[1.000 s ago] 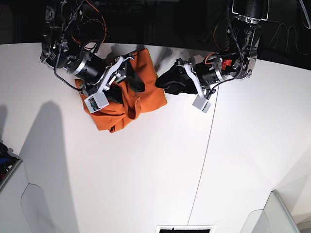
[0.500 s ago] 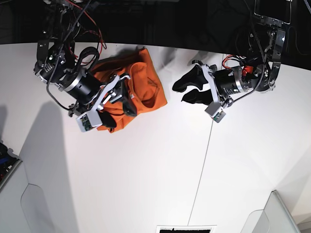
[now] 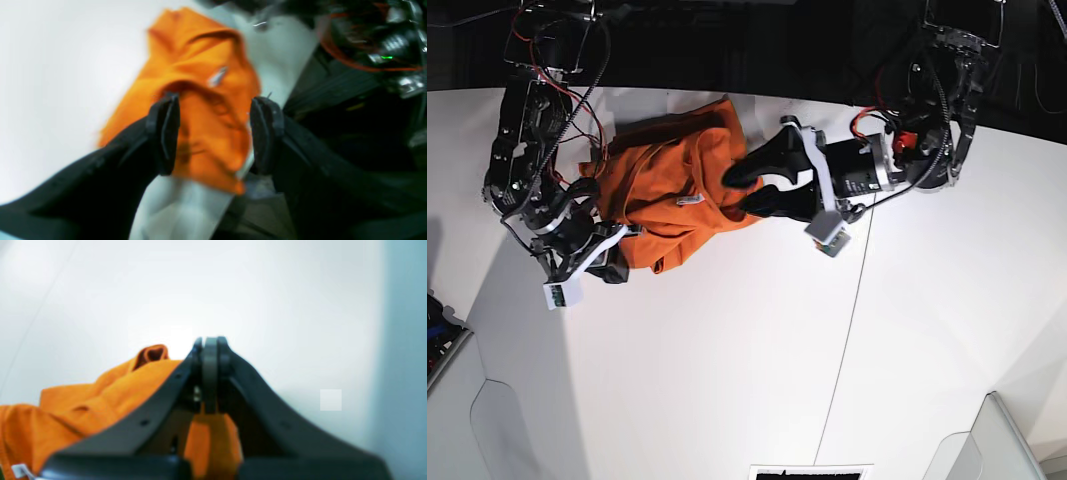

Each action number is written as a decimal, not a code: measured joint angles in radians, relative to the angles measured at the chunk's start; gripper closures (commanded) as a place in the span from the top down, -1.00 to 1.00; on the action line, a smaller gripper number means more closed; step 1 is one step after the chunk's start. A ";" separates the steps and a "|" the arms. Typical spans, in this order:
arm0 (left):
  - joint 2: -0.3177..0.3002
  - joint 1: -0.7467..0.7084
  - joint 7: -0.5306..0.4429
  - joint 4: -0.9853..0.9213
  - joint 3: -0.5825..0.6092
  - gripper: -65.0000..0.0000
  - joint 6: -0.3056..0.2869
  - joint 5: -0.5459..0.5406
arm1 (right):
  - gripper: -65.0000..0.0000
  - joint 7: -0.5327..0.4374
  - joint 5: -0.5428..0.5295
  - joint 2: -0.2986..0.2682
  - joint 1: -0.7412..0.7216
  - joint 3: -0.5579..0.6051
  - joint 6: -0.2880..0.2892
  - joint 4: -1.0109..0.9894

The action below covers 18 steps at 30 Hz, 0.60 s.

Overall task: Layout the t-shirt on the table in an organized manner, then fold the t-shirt properly
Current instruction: 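Grasp the folded bundle with both grippers and fold it over again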

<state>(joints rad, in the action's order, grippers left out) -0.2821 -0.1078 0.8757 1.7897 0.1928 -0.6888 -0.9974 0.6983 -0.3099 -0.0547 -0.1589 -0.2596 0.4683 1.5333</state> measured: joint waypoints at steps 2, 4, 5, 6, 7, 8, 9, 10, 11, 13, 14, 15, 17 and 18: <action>0.025 0.000 -0.004 -0.022 0.055 0.11 0.000 0.040 | -1.00 0.000 0.001 0.002 -0.009 0.012 0.000 -0.036; 0.045 0.000 -0.029 -0.055 0.099 0.11 0.000 0.105 | -1.00 0.009 0.000 0.002 -0.008 0.013 0.000 -0.053; 0.054 0.000 -0.046 -0.075 0.114 0.11 0.000 0.143 | -1.00 0.024 0.002 0.002 -0.007 0.013 0.000 -0.056; 0.059 0.000 -0.073 -0.097 0.124 0.11 0.000 0.176 | -1.00 0.037 0.002 0.000 -0.006 0.013 0.000 -0.056; 0.061 0.000 -0.105 -0.123 0.132 0.11 0.000 0.205 | -1.00 0.043 -0.002 -0.004 -0.006 0.013 0.000 -0.056; 0.061 0.000 -0.145 -0.152 0.135 0.11 -0.001 0.234 | -1.00 0.048 -0.008 -0.010 -0.007 0.013 0.000 -0.056; 0.061 0.004 -0.167 -0.185 0.136 0.11 -0.001 0.257 | -1.00 0.061 -0.021 -0.016 -0.008 0.013 0.000 -0.056; 0.060 0.011 -0.175 -0.223 0.136 0.11 -0.001 0.277 | -1.00 0.071 -0.040 -0.024 -0.007 0.013 0.000 -0.056; 0.060 0.024 -0.194 -0.266 0.136 0.11 -0.013 0.281 | -1.00 0.086 -0.062 -0.034 -0.007 0.013 0.001 -0.056; 0.061 0.075 -0.197 -0.345 0.137 0.11 -0.032 0.262 | -1.00 0.121 -0.091 -0.051 -0.008 0.013 0.004 -0.056; 0.063 0.109 -0.198 -0.385 0.140 0.11 -0.038 0.258 | -1.00 0.131 -0.113 -0.060 -0.006 0.013 0.016 -0.056; 0.065 0.143 -0.205 -0.420 0.140 0.11 -0.037 0.258 | -1.00 0.137 -0.133 -0.069 -0.005 0.013 0.034 -0.056; 0.066 0.216 -0.211 -0.488 0.140 0.11 -0.034 0.262 | -1.00 0.145 -0.174 -0.084 0.001 0.013 0.042 -0.053; 0.068 0.252 -0.214 -0.521 0.139 0.11 -0.033 0.266 | -1.00 0.145 -0.193 -0.090 0.011 0.013 0.042 -0.045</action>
<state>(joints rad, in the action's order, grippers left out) -0.2142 0.1444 0.6621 1.2690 0.3321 -0.7219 -0.7315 0.8429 -0.5034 -0.1448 -0.1478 -0.2470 0.5102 1.4879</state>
